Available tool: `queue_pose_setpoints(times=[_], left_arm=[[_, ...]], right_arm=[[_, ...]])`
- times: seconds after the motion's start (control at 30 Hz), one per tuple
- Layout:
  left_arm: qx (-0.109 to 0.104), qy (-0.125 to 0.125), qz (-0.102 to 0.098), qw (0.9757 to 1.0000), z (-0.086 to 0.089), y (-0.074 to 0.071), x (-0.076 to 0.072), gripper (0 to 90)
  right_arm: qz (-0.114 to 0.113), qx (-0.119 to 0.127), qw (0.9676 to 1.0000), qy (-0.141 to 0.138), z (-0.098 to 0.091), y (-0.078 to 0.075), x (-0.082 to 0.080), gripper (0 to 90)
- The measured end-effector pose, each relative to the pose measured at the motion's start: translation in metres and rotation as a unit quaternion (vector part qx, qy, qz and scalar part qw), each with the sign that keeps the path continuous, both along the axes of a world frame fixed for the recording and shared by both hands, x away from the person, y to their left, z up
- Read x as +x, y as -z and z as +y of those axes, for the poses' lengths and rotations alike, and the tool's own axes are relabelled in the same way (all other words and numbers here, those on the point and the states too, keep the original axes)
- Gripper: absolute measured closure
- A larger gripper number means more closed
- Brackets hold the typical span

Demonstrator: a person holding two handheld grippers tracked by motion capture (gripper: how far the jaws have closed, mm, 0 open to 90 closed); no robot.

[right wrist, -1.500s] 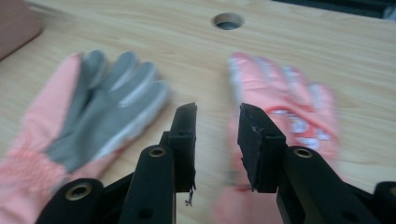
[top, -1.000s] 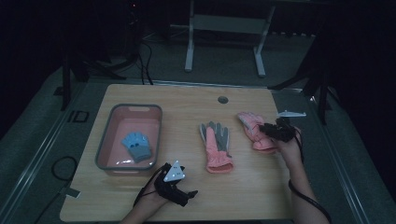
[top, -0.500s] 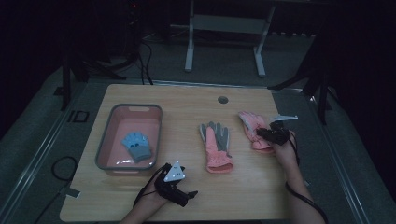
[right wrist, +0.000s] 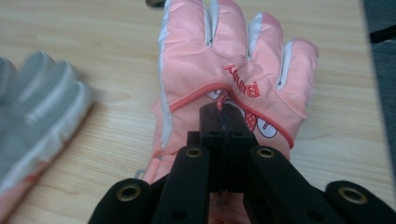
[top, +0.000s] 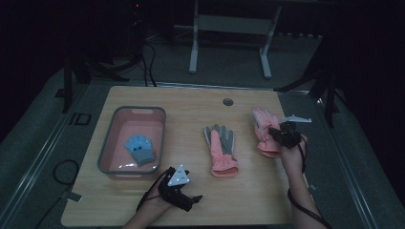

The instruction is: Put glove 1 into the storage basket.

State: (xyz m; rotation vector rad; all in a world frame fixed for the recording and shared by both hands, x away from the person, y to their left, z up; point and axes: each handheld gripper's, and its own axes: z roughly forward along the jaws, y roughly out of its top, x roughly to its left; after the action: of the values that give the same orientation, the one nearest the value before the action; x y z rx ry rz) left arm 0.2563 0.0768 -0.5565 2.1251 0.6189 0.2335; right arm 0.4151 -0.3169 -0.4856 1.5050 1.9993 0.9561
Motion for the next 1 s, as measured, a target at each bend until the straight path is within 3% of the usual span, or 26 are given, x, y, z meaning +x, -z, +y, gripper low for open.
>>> queue_pose_setpoints(times=[0.1,0.2,0.47,0.6,0.77,1.0], left_arm=[[0.000,0.001,0.000,1.0000,0.000,0.000,-0.001,2.1],[0.000,0.001,0.000,1.0000,0.000,0.000,-0.001,2.1],[-0.003,-0.001,0.000,1.0000,0.001,0.000,0.000,2.1],[-0.001,0.000,-0.001,1.0000,0.001,0.000,0.001,2.1],[-0.002,0.000,-0.001,1.0000,0.001,0.000,0.000,2.1],[0.001,0.001,-0.001,1.0000,0.000,0.001,0.000,2.1]], right_arm=[[-0.008,-0.006,0.9999,0.008,0.002,-0.011,-0.009,89.4],[-0.019,-0.003,0.9994,0.030,0.002,-0.028,-0.030,89.4],[-0.025,-0.004,0.9988,0.043,0.005,-0.035,-0.060,89.4],[-0.015,-0.009,0.9988,0.045,0.006,-0.031,-0.070,89.4],[-0.005,-0.005,0.9989,0.046,0.011,-0.015,-0.080,89.4],[0.013,-0.012,0.9987,0.047,0.022,0.009,-0.072,89.3]])
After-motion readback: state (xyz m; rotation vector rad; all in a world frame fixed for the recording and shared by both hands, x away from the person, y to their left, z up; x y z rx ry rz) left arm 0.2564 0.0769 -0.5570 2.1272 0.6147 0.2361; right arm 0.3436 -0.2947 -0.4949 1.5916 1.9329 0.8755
